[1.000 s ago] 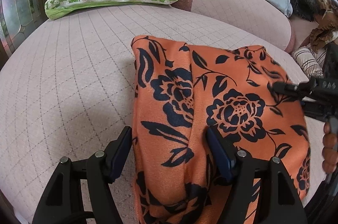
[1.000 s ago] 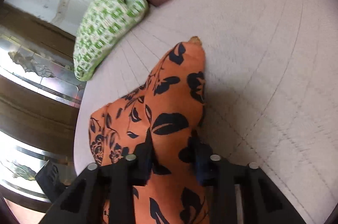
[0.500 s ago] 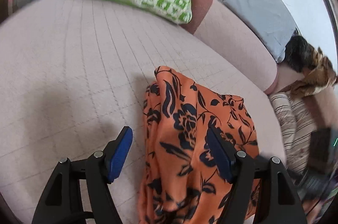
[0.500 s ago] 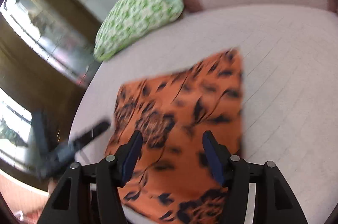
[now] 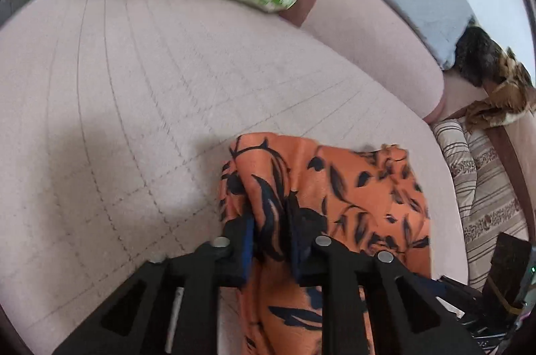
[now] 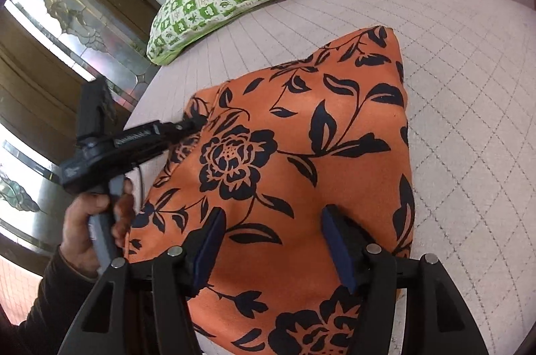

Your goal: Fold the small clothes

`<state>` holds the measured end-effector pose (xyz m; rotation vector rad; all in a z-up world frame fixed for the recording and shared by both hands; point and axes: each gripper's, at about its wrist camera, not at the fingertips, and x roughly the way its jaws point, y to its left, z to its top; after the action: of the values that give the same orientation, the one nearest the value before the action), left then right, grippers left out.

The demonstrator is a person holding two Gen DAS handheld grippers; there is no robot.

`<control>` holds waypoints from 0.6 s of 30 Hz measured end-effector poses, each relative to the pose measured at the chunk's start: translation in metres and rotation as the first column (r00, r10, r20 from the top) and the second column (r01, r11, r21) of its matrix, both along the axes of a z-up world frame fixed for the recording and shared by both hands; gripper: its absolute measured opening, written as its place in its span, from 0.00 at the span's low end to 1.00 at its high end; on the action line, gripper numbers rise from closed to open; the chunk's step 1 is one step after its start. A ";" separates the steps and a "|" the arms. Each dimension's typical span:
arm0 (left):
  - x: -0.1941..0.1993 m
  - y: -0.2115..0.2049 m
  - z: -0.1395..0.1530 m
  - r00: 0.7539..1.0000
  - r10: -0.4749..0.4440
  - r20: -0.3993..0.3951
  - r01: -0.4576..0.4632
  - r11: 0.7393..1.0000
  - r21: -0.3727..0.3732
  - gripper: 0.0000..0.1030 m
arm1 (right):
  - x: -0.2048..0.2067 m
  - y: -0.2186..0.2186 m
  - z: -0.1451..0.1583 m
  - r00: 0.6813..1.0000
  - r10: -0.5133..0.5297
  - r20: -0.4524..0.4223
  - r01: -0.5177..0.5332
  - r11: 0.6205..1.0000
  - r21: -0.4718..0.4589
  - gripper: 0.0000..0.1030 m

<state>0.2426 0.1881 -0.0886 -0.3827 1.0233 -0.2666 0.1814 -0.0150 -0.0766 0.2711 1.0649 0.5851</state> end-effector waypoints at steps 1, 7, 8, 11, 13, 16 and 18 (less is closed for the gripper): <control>-0.004 -0.002 0.006 1.000 0.001 0.012 -0.001 1.000 0.016 0.34 | 0.000 0.000 0.000 1.000 0.001 -0.001 -0.001 1.000 0.012 0.69; -0.062 -0.002 0.033 0.997 0.020 0.077 -0.025 0.998 0.065 0.62 | -0.004 0.005 0.004 1.000 0.008 0.012 -0.008 1.000 -0.010 0.73; -0.073 -0.004 0.033 0.997 0.021 0.078 -0.027 0.997 0.078 0.62 | -0.004 0.004 0.005 1.000 0.006 0.011 -0.006 1.000 -0.006 0.74; -0.098 -0.006 0.032 0.997 0.020 0.079 -0.026 0.997 0.069 0.62 | -0.003 0.003 0.004 1.000 -0.003 0.001 0.003 1.000 0.017 0.75; -0.112 0.000 0.020 0.998 0.059 0.027 -0.059 0.998 0.015 0.53 | -0.002 0.002 0.004 1.000 -0.004 -0.009 0.004 1.000 0.030 0.75; -0.124 -0.002 -0.001 0.998 0.050 -0.024 -0.049 0.998 0.027 0.32 | 0.002 0.000 0.003 0.999 -0.009 -0.032 0.010 0.999 0.049 0.75; -0.124 0.000 -0.006 0.998 0.044 -0.040 -0.044 0.999 0.011 0.29 | 0.005 -0.002 0.001 0.999 -0.016 -0.049 0.019 0.998 0.065 0.75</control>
<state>0.1185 0.1878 -0.0946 -0.4018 1.0539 -0.2147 0.1860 -0.0169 -0.0755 0.3528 1.0901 0.6012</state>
